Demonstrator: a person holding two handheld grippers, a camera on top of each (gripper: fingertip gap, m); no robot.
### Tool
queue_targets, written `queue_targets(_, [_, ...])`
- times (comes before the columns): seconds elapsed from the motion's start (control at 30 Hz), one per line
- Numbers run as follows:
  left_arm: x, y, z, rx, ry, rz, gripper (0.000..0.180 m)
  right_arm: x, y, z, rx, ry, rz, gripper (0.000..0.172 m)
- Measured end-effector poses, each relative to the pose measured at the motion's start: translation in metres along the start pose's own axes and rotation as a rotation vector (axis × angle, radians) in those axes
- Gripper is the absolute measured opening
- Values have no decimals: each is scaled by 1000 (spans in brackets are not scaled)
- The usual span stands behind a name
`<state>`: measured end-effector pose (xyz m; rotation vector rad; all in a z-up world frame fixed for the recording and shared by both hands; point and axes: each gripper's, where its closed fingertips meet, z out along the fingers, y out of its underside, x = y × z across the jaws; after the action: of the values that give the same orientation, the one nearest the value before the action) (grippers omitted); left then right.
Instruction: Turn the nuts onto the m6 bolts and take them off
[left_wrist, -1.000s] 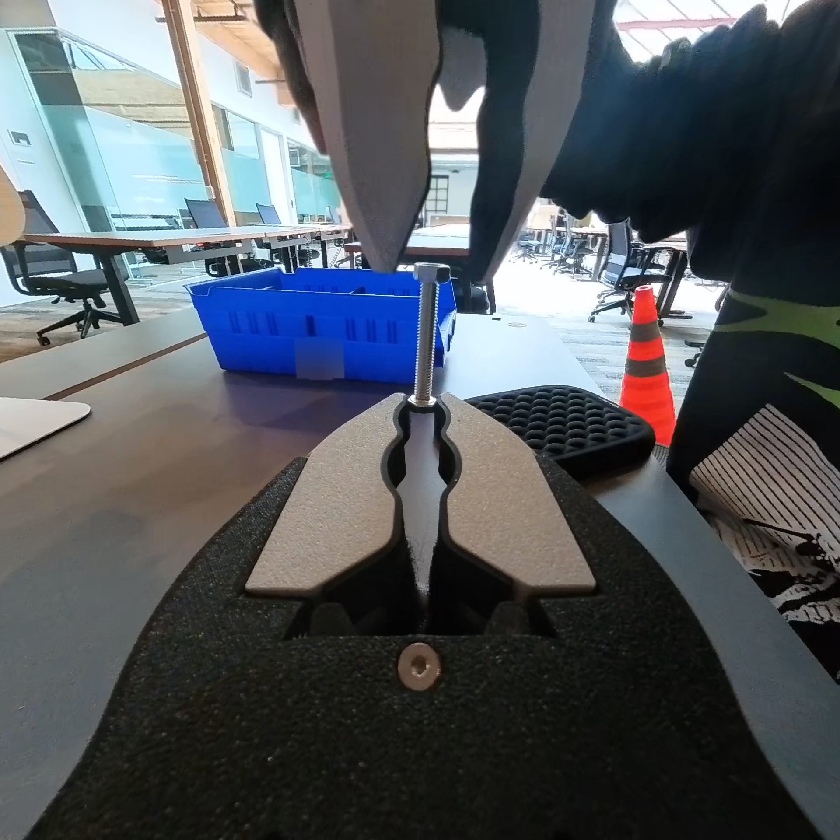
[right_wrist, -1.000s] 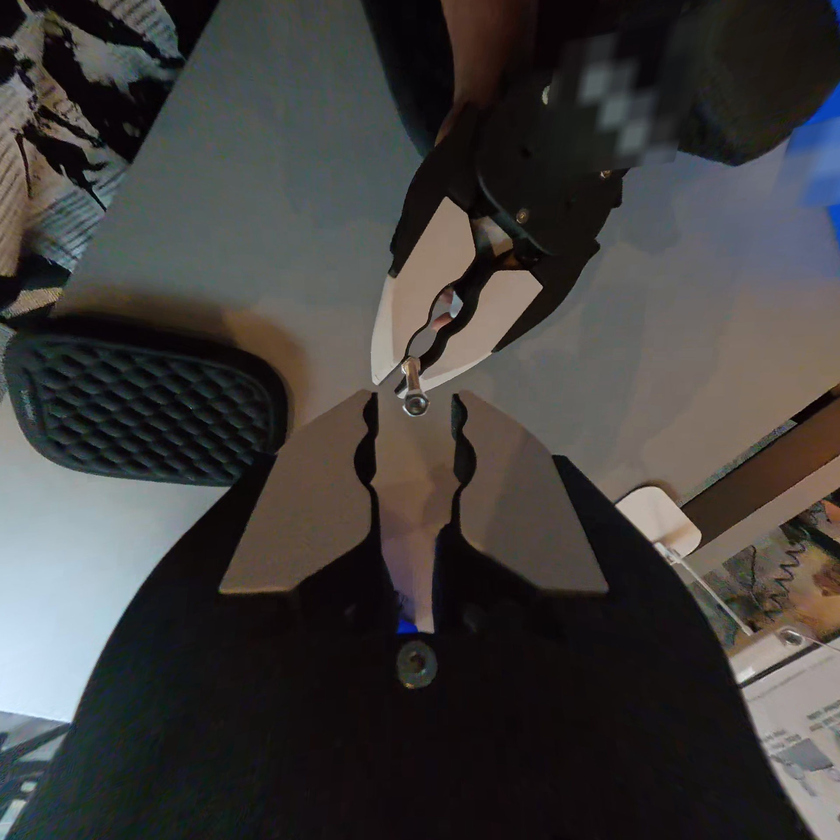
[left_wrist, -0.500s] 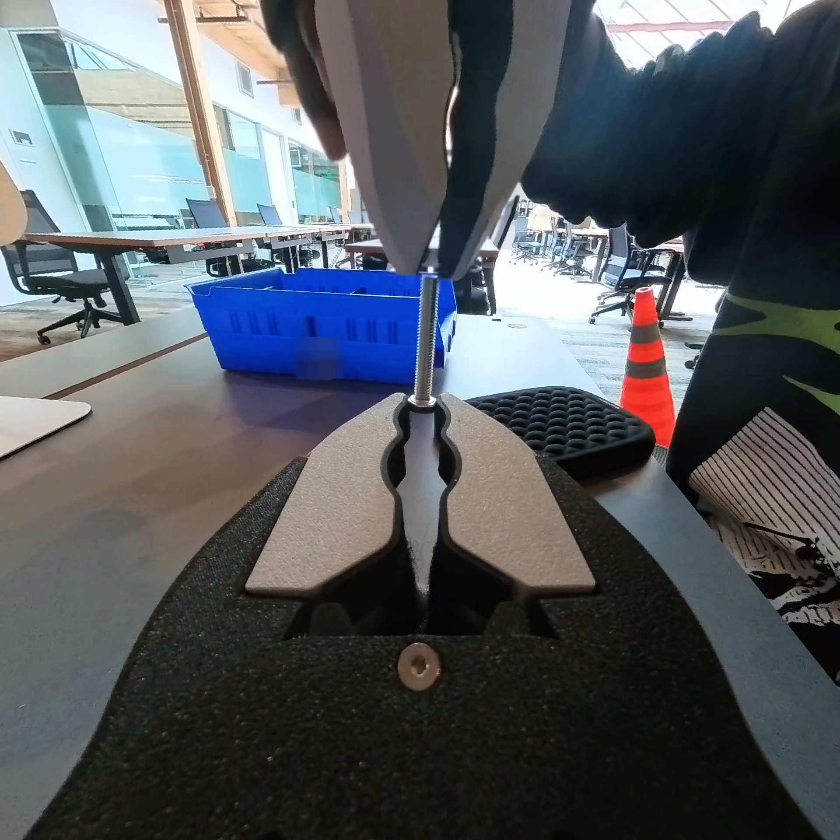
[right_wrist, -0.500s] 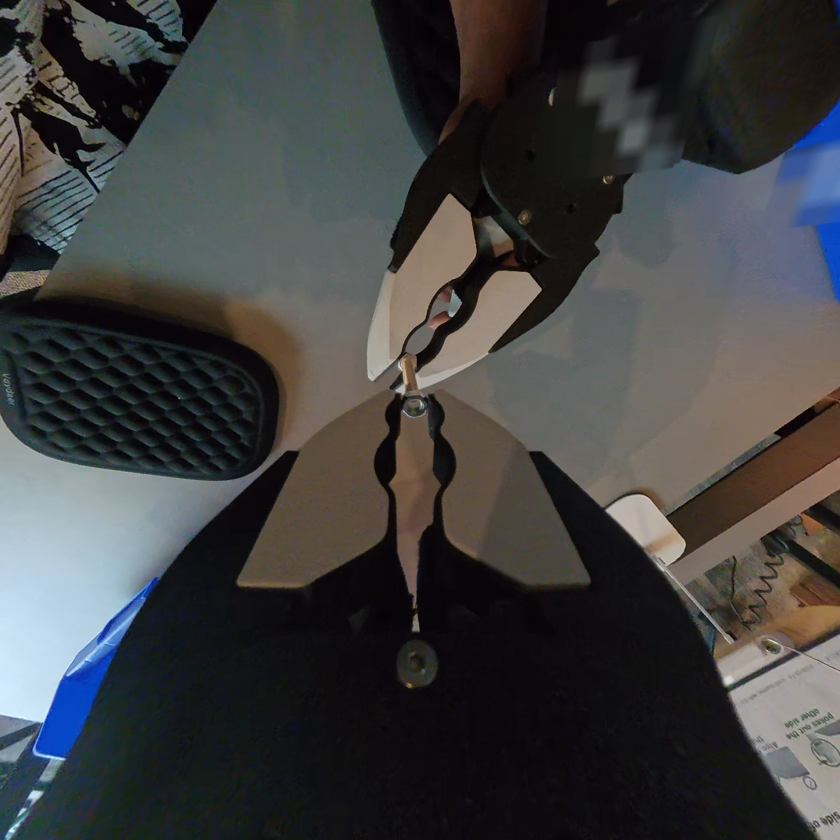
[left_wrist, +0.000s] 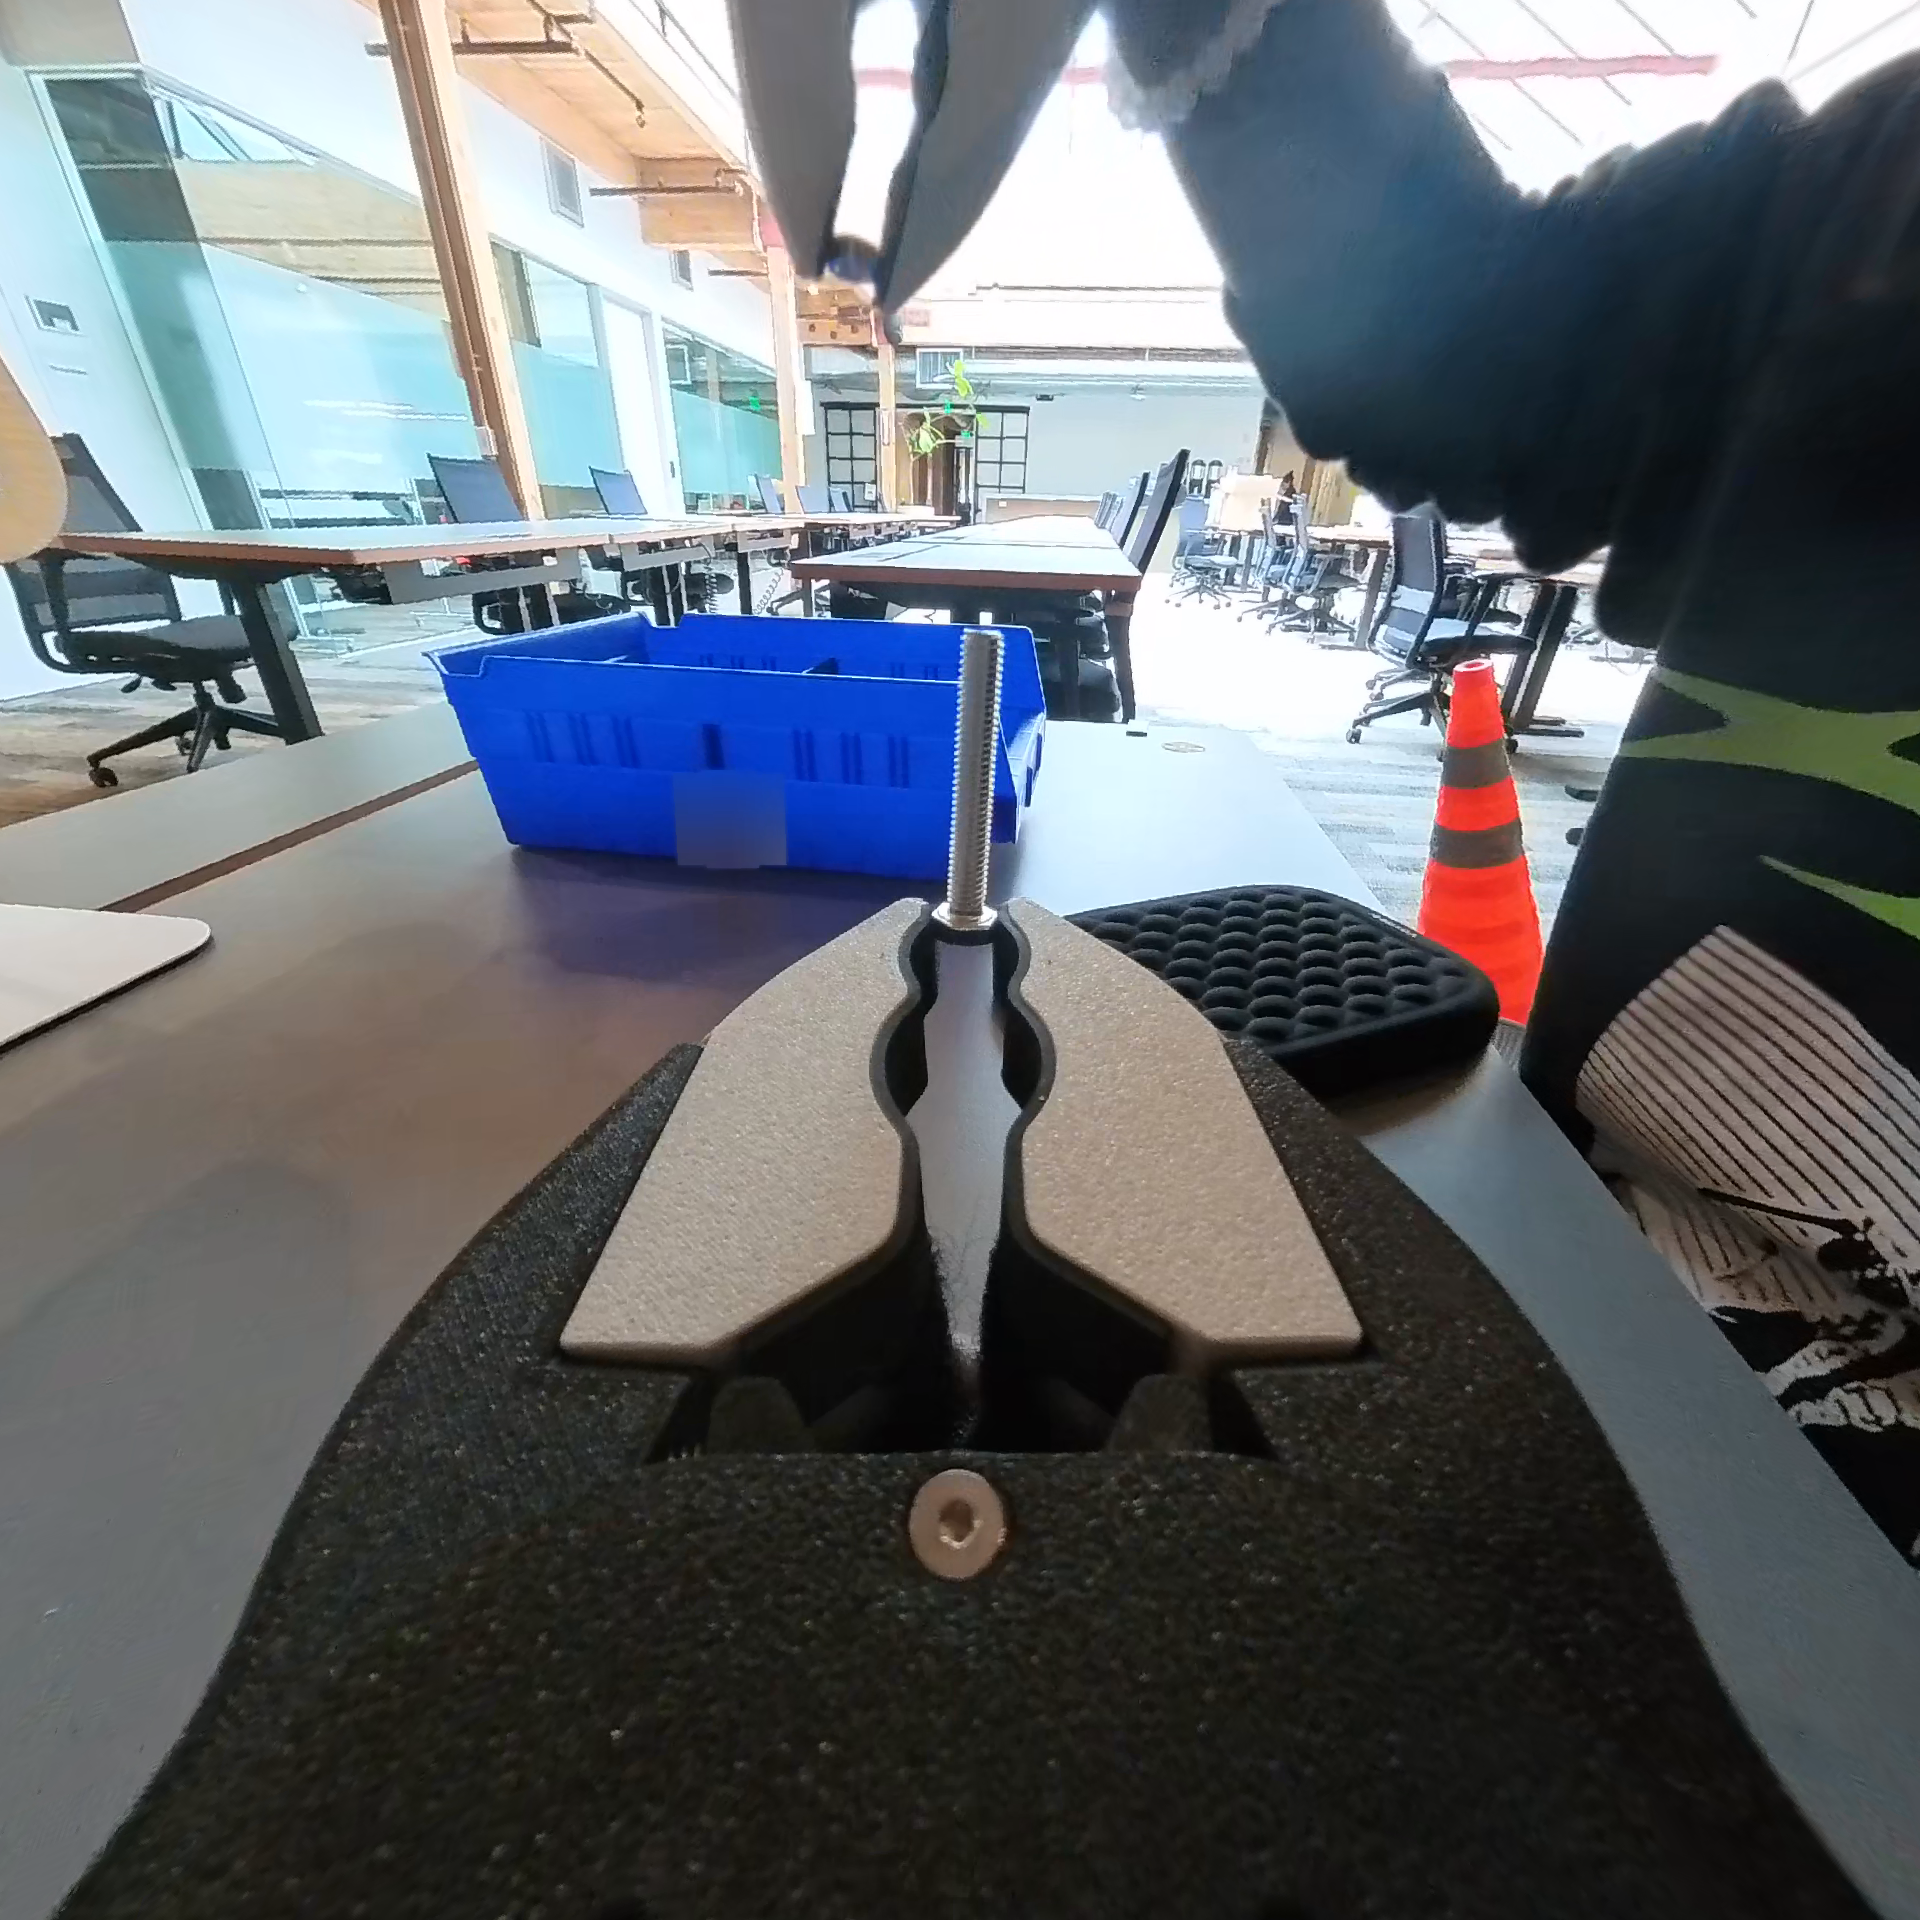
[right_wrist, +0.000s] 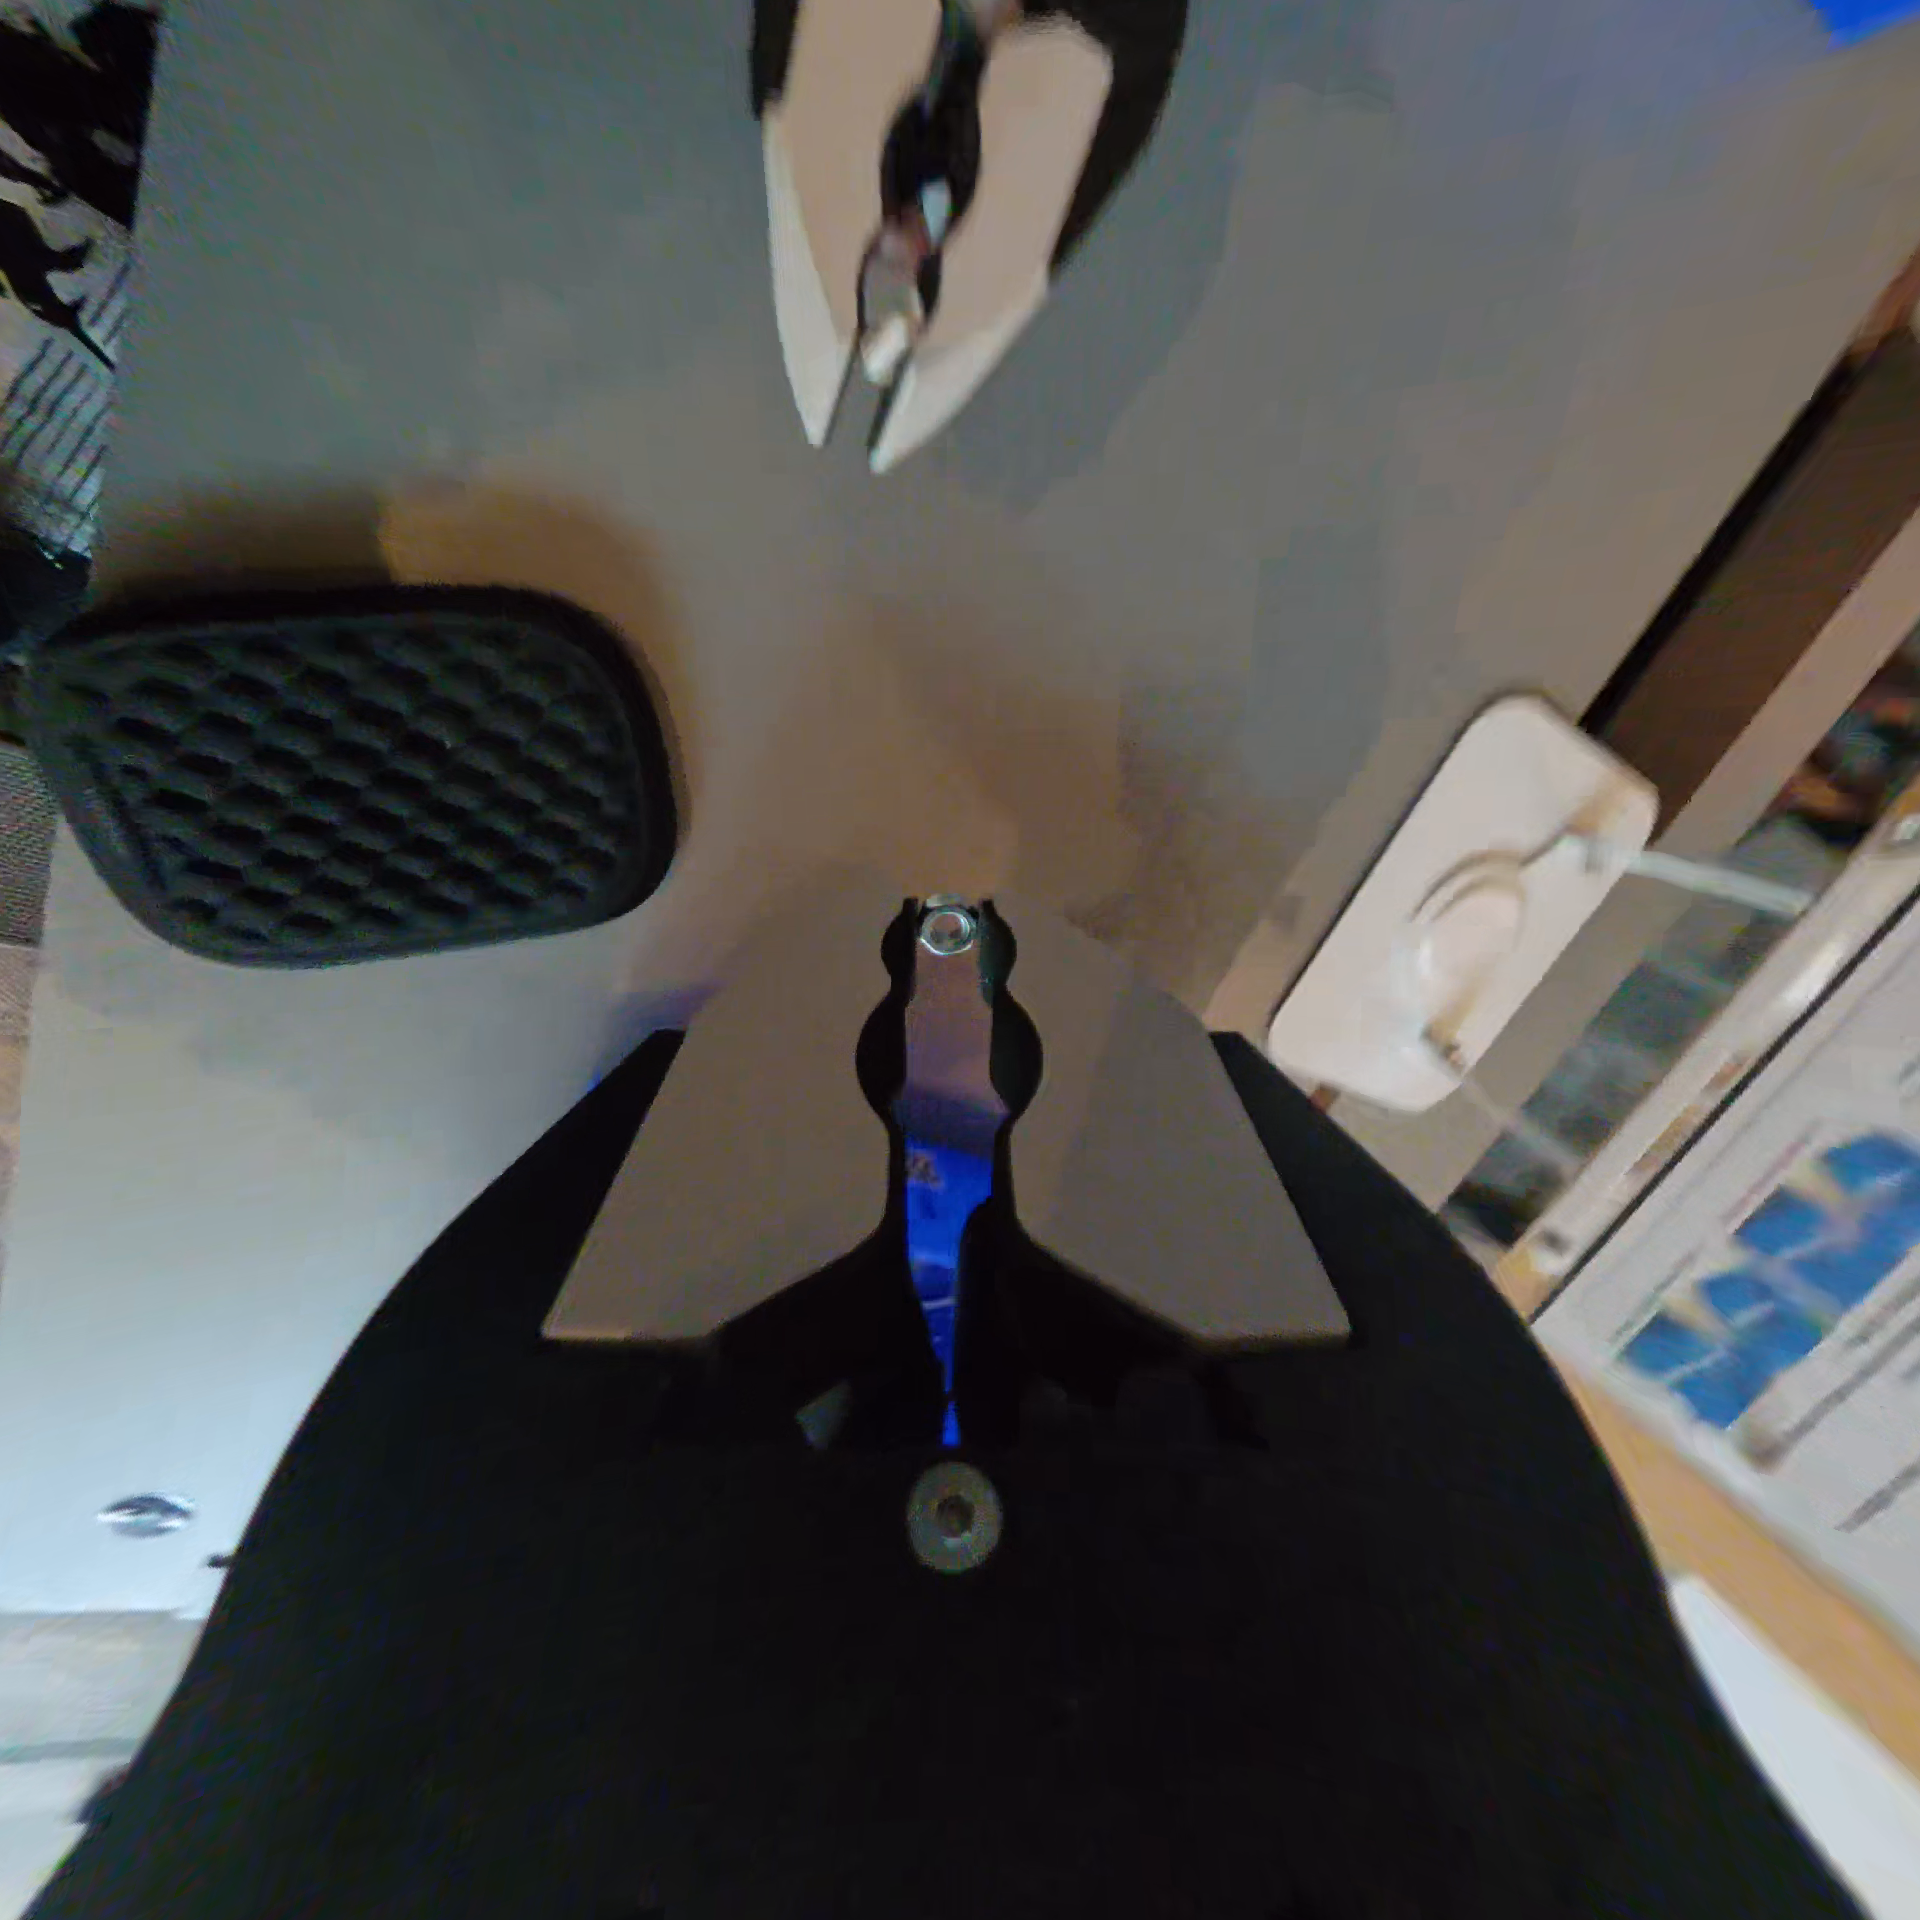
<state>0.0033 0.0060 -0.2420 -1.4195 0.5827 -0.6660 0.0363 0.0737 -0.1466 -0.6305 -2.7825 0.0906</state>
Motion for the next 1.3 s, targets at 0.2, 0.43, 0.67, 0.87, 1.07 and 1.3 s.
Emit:
queue_targets(0.2, [0,0,0,0,-4,2,9,-35,88,-2,-53,8,275,11])
queue_targets(0.43, [1,0,0,-4,-5,12,9,-87,183,27,-122,-19,585,10])
queue_targets(0.67, [2,0,0,-5,-2,18,9,-127,250,86,-194,-82,831,10])
queue_targets(0.87, [2,0,1,-5,2,16,9,-144,275,123,-247,-108,931,10])
queue_targets(1.07, [2,1,1,-5,5,13,9,-148,277,135,-271,-117,891,11])
queue_targets(1.3, [3,1,1,-6,8,15,9,-145,279,131,-272,-120,917,19])
